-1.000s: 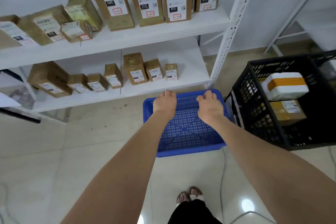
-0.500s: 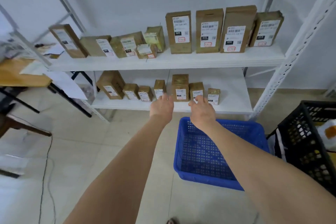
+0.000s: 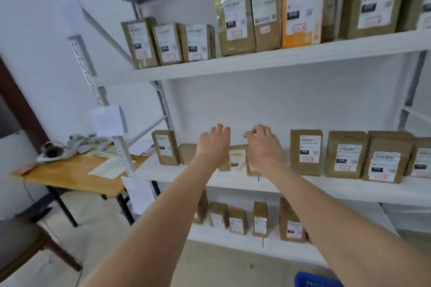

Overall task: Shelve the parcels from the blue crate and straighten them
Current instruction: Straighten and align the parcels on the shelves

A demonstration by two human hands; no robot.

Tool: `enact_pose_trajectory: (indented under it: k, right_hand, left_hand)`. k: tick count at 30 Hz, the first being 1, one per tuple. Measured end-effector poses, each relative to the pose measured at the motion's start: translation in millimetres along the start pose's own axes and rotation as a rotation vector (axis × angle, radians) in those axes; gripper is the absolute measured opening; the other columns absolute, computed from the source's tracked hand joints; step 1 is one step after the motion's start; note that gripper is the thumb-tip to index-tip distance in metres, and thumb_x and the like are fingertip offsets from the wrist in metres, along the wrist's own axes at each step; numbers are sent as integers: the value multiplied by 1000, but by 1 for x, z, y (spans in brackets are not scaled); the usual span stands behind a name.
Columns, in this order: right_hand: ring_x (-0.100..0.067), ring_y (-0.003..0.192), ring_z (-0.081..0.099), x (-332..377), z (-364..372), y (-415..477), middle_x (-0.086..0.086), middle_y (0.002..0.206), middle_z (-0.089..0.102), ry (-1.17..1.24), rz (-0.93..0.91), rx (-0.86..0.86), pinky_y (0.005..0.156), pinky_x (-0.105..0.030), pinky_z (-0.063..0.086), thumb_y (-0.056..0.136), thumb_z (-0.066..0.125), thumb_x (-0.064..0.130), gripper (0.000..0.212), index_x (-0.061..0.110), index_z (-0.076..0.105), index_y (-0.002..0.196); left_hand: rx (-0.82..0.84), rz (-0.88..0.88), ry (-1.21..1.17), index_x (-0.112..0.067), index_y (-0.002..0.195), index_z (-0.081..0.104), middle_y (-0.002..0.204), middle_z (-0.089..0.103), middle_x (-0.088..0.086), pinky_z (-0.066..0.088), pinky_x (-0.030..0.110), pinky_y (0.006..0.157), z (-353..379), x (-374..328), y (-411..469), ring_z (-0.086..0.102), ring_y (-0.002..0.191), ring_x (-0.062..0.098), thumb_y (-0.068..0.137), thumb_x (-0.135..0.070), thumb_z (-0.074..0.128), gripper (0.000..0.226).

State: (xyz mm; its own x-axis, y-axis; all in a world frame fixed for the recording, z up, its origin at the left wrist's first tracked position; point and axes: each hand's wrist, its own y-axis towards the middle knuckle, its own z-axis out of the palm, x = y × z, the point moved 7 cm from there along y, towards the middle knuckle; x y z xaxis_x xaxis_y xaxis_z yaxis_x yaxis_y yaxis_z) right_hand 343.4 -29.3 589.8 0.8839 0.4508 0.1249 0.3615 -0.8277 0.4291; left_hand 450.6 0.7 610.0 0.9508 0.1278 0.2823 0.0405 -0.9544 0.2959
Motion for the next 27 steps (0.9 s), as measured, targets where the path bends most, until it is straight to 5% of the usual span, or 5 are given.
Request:
enact_pose_trajectory:
  k: [9,15,27]
  right_hand:
    - [-23,133,28,98,-106,156,-4,143,34,8,-92,-335,104,-32,29,93,47,10,50,20,40,141]
    - [-25,137,26,137,-134,254,-7,147,32,2,-146,-469,106,-35,29,93,51,17,51,19,38,143]
    - [-28,148,6,211,-138,397,-10,158,14,-23,-199,-487,117,-38,16,93,57,36,69,22,22,150]
  left_hand:
    - [-317,-50,58,-12,139,33,139,39,8,44,33,82,-89,151,98,46,122,24,89,-7,52,54]
    - [-454,-113,116,-13,132,40,133,44,7,39,29,65,-118,220,164,52,111,22,88,-7,50,45]
    - [-591,-176,106,-12,128,44,125,47,7,43,31,71,-142,342,262,53,106,24,89,-12,50,40]
